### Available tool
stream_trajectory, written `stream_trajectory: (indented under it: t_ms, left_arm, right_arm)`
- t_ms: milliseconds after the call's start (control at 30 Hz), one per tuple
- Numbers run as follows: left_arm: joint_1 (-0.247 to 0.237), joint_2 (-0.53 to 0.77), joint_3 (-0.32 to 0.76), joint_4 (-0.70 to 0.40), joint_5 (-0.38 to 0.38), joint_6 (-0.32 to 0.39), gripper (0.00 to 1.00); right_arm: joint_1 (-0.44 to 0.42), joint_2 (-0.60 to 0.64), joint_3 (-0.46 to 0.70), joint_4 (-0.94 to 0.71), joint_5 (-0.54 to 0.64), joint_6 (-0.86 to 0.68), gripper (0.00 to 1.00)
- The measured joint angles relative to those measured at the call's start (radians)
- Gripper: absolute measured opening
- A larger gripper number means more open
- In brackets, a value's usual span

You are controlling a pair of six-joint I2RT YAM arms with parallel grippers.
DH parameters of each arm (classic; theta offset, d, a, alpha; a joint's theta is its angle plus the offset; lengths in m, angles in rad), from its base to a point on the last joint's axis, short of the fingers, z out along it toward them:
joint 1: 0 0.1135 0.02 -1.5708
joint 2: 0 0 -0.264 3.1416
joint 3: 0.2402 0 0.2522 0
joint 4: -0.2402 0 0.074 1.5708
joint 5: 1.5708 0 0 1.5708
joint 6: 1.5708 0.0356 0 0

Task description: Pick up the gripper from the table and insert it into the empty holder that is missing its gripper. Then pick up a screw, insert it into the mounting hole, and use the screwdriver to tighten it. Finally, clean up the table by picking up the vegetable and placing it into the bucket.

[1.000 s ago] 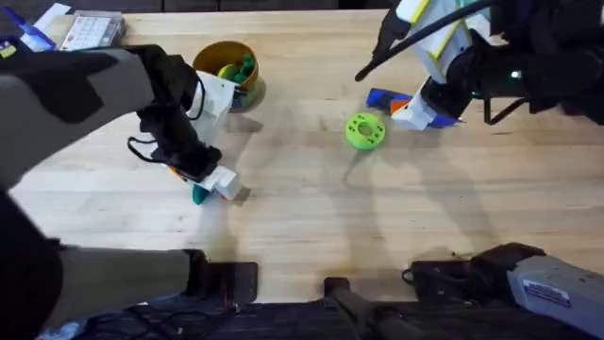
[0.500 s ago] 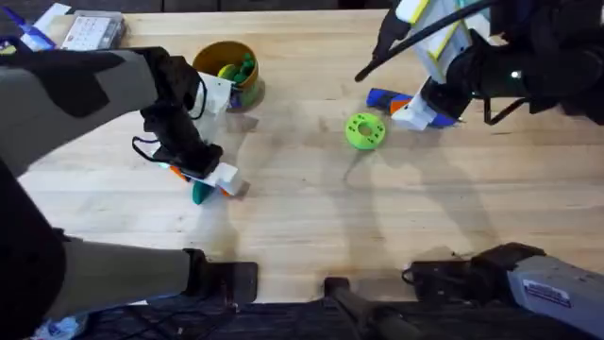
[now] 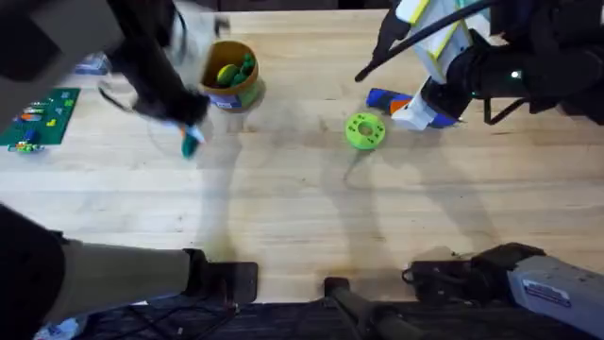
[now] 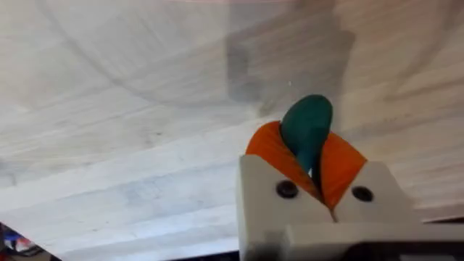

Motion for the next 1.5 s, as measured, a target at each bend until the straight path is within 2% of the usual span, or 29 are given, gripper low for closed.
stream_trajectory:
  t_ms: [100, 200, 367, 467, 533, 633, 800, 900, 967, 1000, 1067, 1100, 1300, 1500]
  left_arm:
    - [0.0, -0.006, 0.15, 0.015, 0.003, 0.0, 0.03]
    - [0.0, -0.014, 0.241, 0.107, 0.012, -0.016, 0.029]
    - [0.0, -0.017, 0.273, 0.333, 0.072, -0.122, 0.029]
    - [0.0, 0.0, 0.273, 0.399, 0.116, -0.2, 0.029]
    - [0.0, 0.059, 0.273, 0.408, 0.147, -0.262, 0.029]
    - [0.0, 0.132, 0.273, 0.399, 0.155, -0.293, 0.029]
    - [-0.005, 0.25, 0.271, 0.385, 0.16, -0.324, 0.029]
    - [-0.008, 0.26, 0.27, 0.384, 0.166, -0.33, 0.04]
    - [-0.008, 0.254, 0.27, 0.384, 0.171, -0.331, 0.194]
    - [-0.01, 0.253, 0.27, 0.382, 0.176, -0.337, 0.563]
    - [-0.01, 0.249, 0.27, 0.38, 0.177, -0.339, 0.847]
    - [-0.01, 0.246, 0.27, 0.376, 0.177, -0.342, 0.931]
    - [-0.01, 0.17, 0.27, 0.354, 0.177, -0.344, 0.965]
    - [-0.01, -0.018, 0.271, 0.286, 0.184, -0.344, 0.965]
  right_arm:
    - [0.0, 0.0, 0.0, 0.0, 0.0, 0.0, 0.989]
    - [0.0, 0.0, 0.0, 0.0, 0.0, 0.0, 0.989]
    - [0.0, 0.0, 0.0, 0.0, 0.0, 0.0, 0.989]
    - [0.0, 0.0, 0.0, 0.0, 0.0, 0.0, 0.989]
    - [0.0, 0.0, 0.0, 0.0, 0.0, 0.0, 0.989]
    - [0.0, 0.0, 0.0, 0.0, 0.0, 0.0, 0.989]
    - [0.0, 0.0, 0.0, 0.0, 0.0, 0.0, 0.989]
    - [0.0, 0.0, 0.0, 0.0, 0.0, 0.0, 0.989]
    - [0.0, 0.0, 0.0, 0.0, 0.0, 0.0, 0.989]
    - [0.0, 0.0, 0.0, 0.0, 0.0, 0.0, 0.989]
    - [0.0, 0.0, 0.0, 0.0, 0.0, 0.0, 0.989]
    - [0.0, 0.0, 0.0, 0.0, 0.0, 0.0, 0.989]
    - [0.0, 0.0, 0.0, 0.002, 0.0, 0.0, 0.989]
    - [0.0, 0.0, 0.0, 0.007, 0.0, 0.0, 0.989]
